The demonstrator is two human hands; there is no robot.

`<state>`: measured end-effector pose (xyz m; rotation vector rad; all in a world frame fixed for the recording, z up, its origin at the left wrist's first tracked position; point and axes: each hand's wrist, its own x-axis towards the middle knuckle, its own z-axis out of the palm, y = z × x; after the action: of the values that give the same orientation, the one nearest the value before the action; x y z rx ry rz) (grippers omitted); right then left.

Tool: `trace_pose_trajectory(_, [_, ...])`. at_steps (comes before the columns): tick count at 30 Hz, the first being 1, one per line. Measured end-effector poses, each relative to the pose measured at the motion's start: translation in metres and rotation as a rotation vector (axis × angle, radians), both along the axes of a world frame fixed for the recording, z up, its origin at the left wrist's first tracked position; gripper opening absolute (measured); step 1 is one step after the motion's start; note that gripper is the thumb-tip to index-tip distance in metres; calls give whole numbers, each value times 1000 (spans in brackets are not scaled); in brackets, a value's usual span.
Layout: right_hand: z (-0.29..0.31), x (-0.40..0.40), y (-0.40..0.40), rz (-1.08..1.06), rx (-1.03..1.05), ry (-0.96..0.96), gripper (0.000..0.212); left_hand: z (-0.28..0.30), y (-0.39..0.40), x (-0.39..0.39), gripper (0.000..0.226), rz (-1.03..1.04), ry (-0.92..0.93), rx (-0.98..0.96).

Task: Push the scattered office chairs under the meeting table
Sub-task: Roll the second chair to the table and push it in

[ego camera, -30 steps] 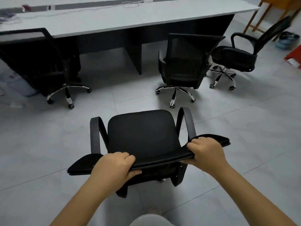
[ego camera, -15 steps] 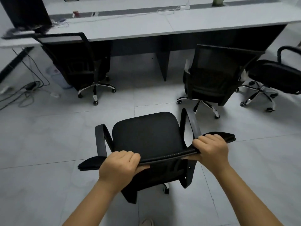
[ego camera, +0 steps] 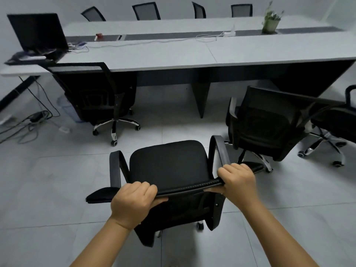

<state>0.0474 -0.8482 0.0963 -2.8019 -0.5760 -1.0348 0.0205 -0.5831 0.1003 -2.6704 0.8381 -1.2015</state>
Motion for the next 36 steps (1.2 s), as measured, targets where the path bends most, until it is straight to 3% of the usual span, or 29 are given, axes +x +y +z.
trace_pose_trajectory(20, [0, 299, 48, 38, 1, 25, 66, -8, 52, 302, 47, 29, -83, -16])
trace_pose_trajectory(28, [0, 382, 57, -18, -50, 96, 49, -11, 64, 404, 51, 59, -59, -35])
trace_pose_trajectory(36, [1, 448, 81, -150, -62, 68, 49, -8, 84, 506, 53, 2, -2, -67])
